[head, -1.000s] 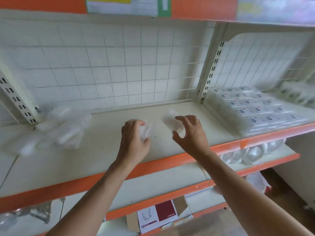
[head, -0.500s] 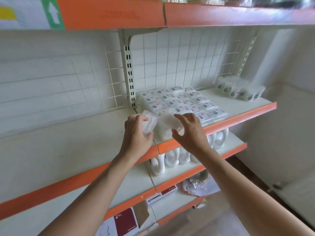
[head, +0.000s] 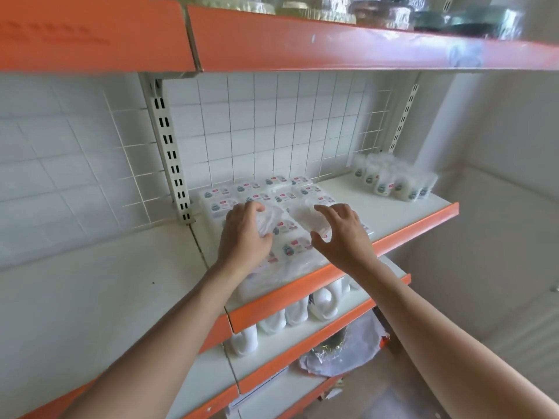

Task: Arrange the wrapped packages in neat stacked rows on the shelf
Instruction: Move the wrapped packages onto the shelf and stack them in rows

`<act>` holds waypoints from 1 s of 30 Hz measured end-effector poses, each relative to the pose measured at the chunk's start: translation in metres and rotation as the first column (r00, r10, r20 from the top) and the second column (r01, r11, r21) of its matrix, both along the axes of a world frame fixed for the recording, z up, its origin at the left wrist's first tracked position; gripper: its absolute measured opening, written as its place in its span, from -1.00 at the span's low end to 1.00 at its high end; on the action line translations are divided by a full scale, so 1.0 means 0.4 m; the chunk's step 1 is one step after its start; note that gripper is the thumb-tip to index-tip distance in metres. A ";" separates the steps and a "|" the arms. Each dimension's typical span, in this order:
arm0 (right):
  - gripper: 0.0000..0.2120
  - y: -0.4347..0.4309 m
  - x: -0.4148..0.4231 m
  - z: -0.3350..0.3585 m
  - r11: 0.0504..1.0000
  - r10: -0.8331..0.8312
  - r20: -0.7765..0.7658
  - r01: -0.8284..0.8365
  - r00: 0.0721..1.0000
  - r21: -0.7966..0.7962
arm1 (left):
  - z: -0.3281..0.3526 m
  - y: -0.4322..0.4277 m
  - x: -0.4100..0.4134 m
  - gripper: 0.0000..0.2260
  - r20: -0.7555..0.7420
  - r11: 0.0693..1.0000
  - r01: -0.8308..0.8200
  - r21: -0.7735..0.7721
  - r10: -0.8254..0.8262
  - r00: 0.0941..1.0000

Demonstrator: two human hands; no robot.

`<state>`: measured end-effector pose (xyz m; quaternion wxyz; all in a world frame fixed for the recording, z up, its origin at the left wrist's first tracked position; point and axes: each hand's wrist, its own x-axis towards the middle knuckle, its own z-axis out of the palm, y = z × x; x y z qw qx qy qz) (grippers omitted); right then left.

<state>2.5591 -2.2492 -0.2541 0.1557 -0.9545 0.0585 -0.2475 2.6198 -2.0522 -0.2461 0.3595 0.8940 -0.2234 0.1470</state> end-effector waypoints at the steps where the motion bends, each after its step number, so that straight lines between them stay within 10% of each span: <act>1: -0.49 -0.011 0.015 0.002 1.000 -0.006 0.001 0.006 1.000 -0.001 | -0.003 -0.010 0.019 -0.60 -0.019 1.000 0.003 0.006 -0.003 1.000; 19: -0.52 -0.202 0.267 -0.020 0.941 0.334 -0.020 -0.331 0.943 0.070 | 0.004 -0.149 0.175 -0.59 -0.026 0.908 -0.161 0.386 0.185 0.982; 30: -0.88 -0.292 0.336 0.028 0.633 0.525 -0.020 -0.375 0.851 0.677 | 0.056 -0.299 0.160 -0.74 -0.088 0.991 -0.092 0.100 0.101 0.991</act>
